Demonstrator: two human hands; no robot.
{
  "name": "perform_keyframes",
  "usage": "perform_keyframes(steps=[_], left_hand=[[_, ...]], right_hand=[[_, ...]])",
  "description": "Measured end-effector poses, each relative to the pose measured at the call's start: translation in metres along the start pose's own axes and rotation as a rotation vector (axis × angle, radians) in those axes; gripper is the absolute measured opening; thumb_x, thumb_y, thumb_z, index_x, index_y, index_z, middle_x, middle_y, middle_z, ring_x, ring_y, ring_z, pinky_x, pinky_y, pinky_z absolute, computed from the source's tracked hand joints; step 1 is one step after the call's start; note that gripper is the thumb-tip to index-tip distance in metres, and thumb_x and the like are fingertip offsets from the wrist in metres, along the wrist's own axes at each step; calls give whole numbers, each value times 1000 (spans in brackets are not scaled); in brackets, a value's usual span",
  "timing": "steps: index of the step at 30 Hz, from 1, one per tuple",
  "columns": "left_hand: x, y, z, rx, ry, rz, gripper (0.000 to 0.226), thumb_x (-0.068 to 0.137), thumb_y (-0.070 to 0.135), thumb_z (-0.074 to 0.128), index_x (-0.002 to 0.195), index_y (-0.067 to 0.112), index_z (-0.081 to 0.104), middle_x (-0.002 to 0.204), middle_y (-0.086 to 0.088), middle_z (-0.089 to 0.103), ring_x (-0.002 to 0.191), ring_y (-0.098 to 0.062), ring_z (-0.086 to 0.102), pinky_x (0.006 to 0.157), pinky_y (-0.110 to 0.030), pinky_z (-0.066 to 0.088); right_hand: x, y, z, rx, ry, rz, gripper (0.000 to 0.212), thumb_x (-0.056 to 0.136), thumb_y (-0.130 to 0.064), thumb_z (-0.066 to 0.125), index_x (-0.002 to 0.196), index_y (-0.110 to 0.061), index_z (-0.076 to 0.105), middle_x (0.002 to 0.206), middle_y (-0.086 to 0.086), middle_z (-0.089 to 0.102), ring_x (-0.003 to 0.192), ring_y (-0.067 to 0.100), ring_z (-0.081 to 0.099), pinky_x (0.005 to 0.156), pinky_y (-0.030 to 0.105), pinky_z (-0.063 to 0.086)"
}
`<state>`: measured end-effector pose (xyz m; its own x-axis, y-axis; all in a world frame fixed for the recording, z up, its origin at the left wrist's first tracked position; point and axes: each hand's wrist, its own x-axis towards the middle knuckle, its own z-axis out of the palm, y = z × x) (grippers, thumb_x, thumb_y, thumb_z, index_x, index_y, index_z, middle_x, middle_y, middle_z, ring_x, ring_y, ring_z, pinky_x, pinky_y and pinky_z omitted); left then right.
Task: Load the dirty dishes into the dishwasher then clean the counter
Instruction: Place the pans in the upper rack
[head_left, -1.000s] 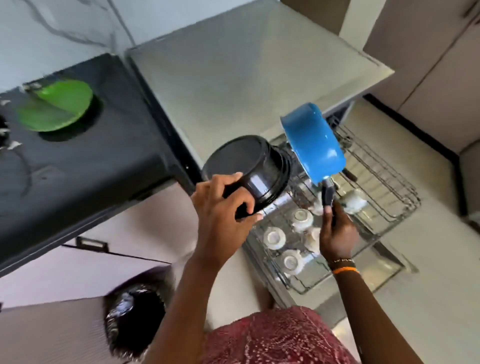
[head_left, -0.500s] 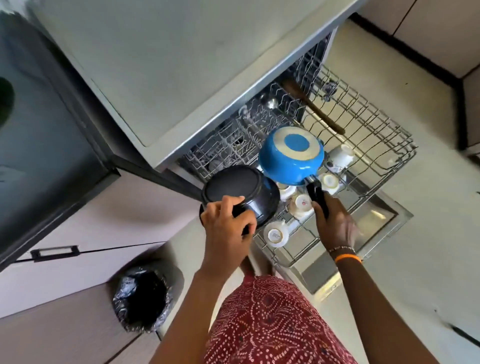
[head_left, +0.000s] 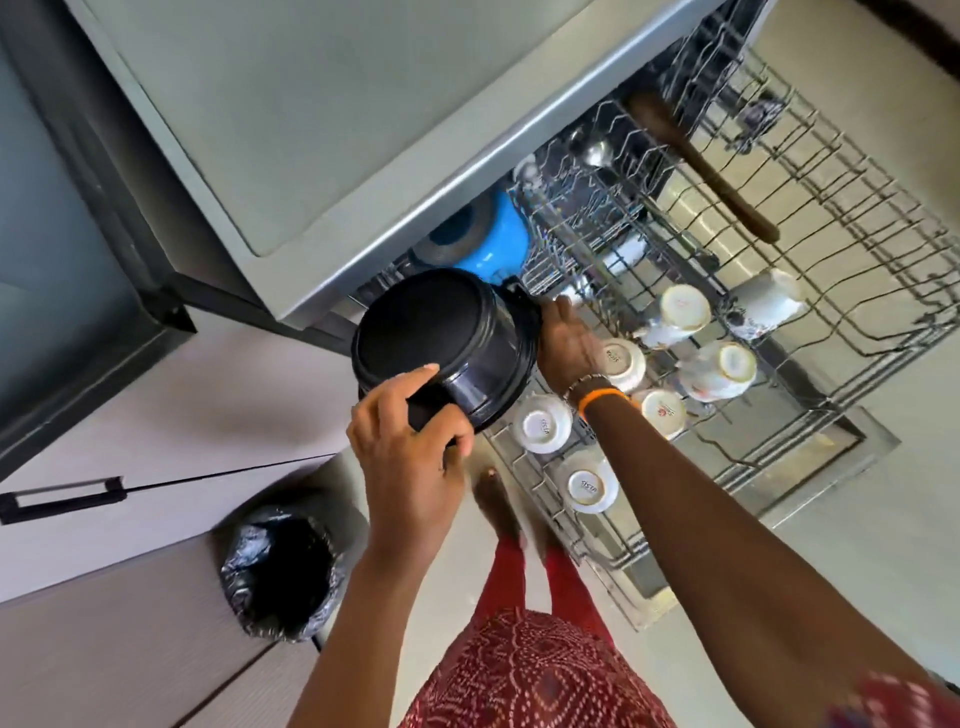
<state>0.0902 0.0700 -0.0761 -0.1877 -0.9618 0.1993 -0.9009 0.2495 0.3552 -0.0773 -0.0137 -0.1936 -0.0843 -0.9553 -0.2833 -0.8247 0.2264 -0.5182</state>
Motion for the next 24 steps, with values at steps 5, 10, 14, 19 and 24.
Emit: perform_keyframes(steps=[5,10,14,19,24], left_hand=[[-12,-11,-1,11,4,42,17,76,10,55,61,19,59,123,2,44,109,-24,41,89,-33,31],[1,-11,7,-13,27,50,18,75,6,58,60,17,59,123,1,45,110,-23,42,87,-35,33],[20,-5,16,-92,-12,88,19,65,0,59,60,17,56,125,2,47,113,-23,43,94,-25,26],[51,15,42,-166,-80,152,16,67,2,53,58,15,54,122,-4,58,114,-22,46,91,-23,29],[72,25,78,-188,-194,313,17,70,1,49,56,11,50,123,-8,60,115,-24,44,90,-34,41]], right_hand=[[10,-2,19,69,-104,20,40,93,-10,44,131,0,39,125,23,42,108,41,52,86,49,43],[22,8,39,311,-245,132,57,83,-32,23,117,1,56,112,24,57,104,40,53,89,39,40],[11,12,8,315,-179,199,30,90,-9,46,113,6,57,113,20,59,108,26,55,88,33,40],[-7,24,-24,1325,13,497,44,96,-43,36,114,-9,59,109,5,64,96,10,59,80,22,46],[-16,53,-46,1443,-2,500,24,90,-42,49,101,-23,61,93,-4,66,81,11,60,69,30,43]])
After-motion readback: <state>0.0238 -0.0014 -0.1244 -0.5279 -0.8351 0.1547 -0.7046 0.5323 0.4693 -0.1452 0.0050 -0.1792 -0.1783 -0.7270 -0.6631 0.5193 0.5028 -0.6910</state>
